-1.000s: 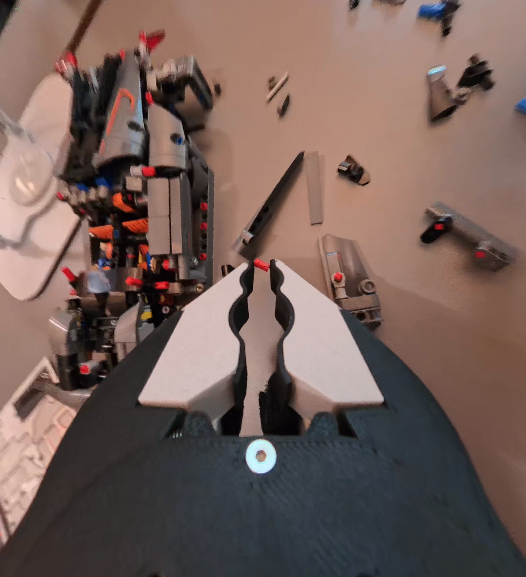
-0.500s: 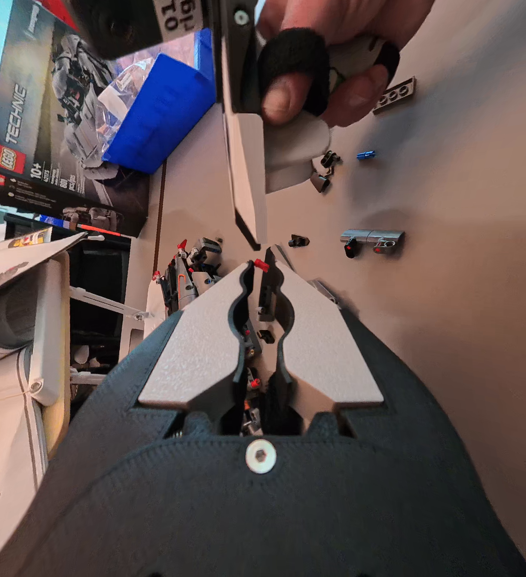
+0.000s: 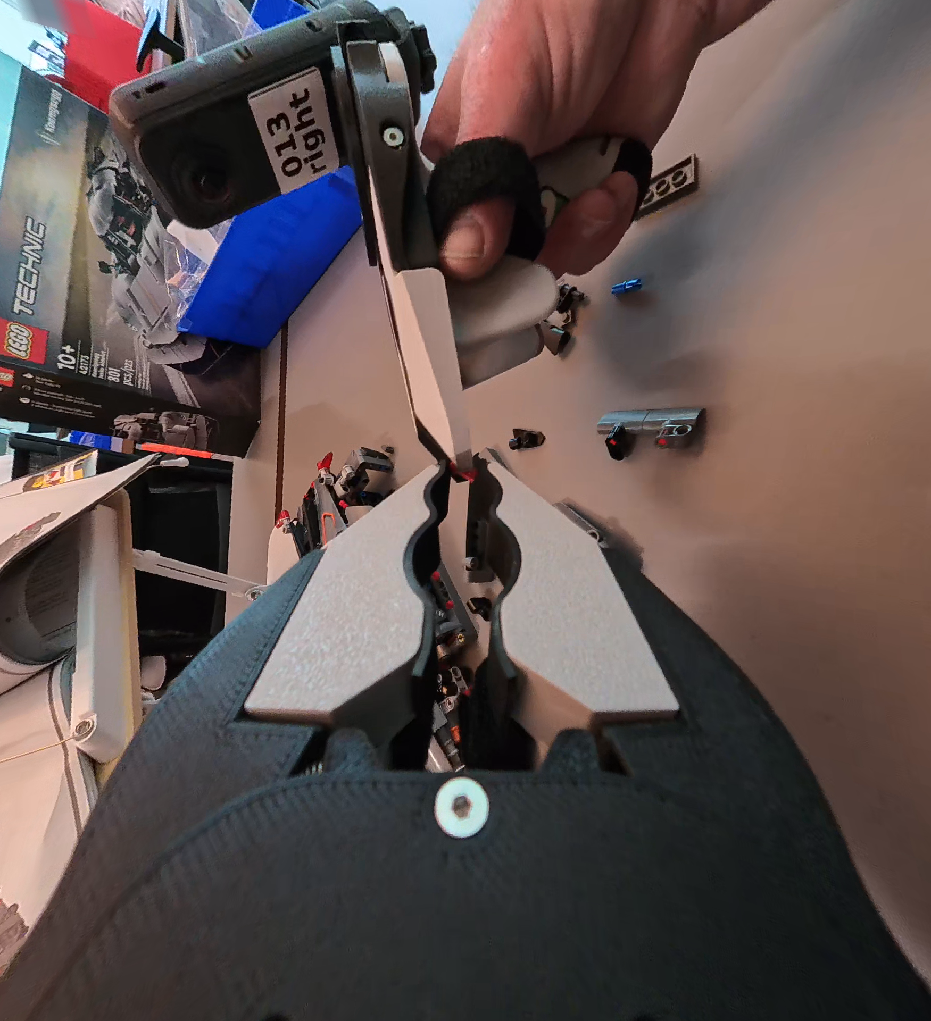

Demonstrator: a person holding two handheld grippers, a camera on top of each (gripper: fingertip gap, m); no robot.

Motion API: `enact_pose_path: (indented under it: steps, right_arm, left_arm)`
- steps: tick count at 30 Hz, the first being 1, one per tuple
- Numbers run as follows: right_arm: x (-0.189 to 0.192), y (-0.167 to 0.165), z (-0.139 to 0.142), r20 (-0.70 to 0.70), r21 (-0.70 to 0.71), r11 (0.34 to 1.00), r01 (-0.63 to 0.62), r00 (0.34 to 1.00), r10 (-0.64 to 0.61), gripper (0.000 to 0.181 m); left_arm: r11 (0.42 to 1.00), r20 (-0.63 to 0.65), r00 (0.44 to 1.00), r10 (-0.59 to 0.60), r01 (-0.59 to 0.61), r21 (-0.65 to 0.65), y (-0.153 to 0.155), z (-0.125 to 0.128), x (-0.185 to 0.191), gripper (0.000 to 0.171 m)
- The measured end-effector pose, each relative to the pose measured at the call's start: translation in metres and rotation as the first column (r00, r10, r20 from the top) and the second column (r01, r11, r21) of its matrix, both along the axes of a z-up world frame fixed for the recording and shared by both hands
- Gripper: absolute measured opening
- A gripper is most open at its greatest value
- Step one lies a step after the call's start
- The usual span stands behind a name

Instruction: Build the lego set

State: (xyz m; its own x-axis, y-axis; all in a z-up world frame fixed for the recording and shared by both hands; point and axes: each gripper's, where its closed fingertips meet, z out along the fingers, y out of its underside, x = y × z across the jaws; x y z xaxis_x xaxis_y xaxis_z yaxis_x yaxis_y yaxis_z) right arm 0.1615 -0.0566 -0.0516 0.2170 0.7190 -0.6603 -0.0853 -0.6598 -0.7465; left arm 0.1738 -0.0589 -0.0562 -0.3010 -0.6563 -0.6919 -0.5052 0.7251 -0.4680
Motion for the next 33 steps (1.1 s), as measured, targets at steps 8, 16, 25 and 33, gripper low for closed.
enact_pose_path:
  steps: [8,16,25,33]
  right_arm:
    - [0.014,0.012,0.026,-0.252,-0.038,0.995,0.097,0.962,-0.104,0.002]
    - [0.02,0.012,0.039,-0.396,-0.068,0.986,0.152,0.903,-0.167,0.002]
    - [0.021,0.013,0.045,-0.423,-0.06,0.98,0.189,0.885,-0.196,0.001]
    - [0.019,0.009,0.048,-0.425,-0.045,0.985,0.168,0.889,-0.171,0.002]
  left_arm:
    - [0.997,0.14,0.987,0.073,-0.074,0.003,0.011,0.021,0.006,0.015]
    - [0.989,0.241,0.963,0.121,-0.138,0.054,0.013,0.032,0.014,0.008]
    - [0.983,0.279,0.949,0.147,-0.171,0.067,0.015,0.04,0.015,0.002]
    - [0.993,0.265,0.958,0.114,-0.116,-0.007,0.011,0.043,0.013,0.001]
